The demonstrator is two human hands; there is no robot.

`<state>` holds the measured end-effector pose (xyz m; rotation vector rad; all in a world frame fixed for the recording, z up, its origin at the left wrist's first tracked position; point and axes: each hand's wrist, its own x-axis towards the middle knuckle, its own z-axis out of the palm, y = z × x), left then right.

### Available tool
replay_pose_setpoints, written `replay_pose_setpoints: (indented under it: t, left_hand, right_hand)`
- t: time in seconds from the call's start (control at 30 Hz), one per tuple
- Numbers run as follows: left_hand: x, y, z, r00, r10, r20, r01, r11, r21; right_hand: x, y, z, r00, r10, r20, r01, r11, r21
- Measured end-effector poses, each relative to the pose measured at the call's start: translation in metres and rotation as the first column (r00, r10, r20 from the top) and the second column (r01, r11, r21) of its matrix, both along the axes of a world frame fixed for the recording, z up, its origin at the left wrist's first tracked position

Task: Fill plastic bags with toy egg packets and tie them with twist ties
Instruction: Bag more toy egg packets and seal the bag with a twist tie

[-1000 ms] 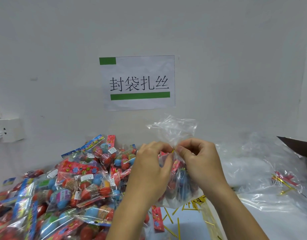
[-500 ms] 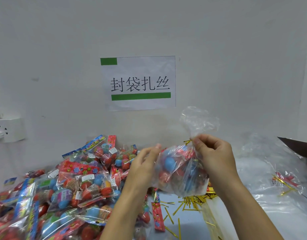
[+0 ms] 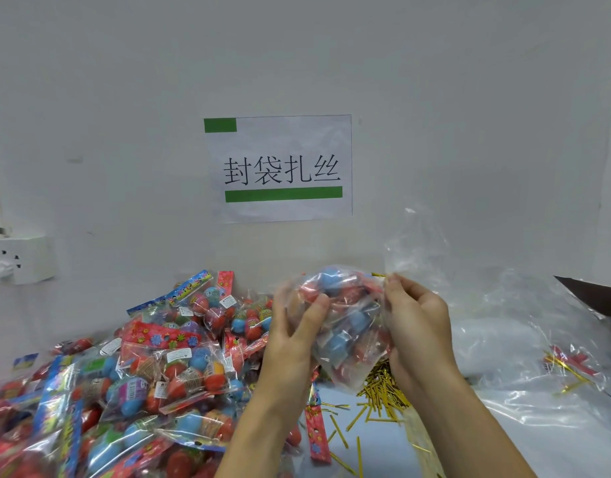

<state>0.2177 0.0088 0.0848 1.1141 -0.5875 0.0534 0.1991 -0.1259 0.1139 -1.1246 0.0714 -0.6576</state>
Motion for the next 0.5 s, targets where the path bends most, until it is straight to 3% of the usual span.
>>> replay_pose_setpoints:
  t: [0.2, 0.33, 0.5]
  left_hand:
    - [-0.004, 0.005, 0.011, 0.972, -0.057, -0.228, 0.011, 0.98, -0.198]
    - [-0.008, 0.01, 0.015, 0.951, -0.142, -0.276, 0.091, 0.977, -0.191]
    - [-0.012, 0.02, 0.027, 0.975, -0.06, -0.215, 0.044, 0.996, -0.08]
  right_hand:
    - [-0.002, 0.007, -0.005, 1.0, 0.012, 0.023, -0.006, 0.968, -0.251]
    - [-0.006, 0.012, 0.002, 0.989, 0.144, -0.025, -0.144, 0.929, -0.34]
    - [-0.022, -0.002, 0.029, 0.926, 0.352, -0.14, -0.376, 0.812, -0.447]
